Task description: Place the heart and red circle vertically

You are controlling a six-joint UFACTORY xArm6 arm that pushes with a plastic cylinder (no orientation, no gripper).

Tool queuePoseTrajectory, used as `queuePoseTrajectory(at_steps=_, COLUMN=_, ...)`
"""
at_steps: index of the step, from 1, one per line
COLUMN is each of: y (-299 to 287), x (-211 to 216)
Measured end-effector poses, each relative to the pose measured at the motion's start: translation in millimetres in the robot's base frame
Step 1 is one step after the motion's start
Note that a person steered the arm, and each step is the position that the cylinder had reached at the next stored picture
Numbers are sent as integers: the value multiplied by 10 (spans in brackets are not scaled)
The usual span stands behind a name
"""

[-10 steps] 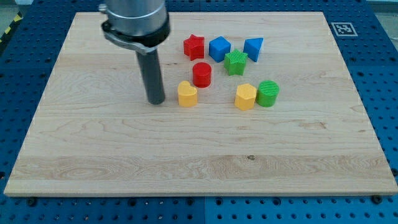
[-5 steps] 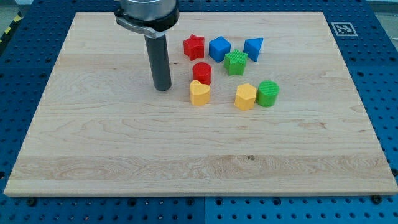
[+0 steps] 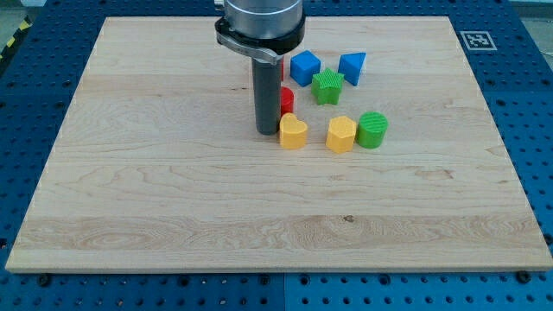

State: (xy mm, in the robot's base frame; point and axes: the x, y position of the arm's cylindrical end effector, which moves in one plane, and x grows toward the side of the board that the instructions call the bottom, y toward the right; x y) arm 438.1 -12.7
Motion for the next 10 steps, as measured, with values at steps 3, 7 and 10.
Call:
queuePoseTrajectory(at_steps=3, y=-137, x=22)
queuePoseTrajectory(at_steps=7, y=-207, x=-303)
queuePoseTrajectory(at_steps=10, y=-11, x=-322)
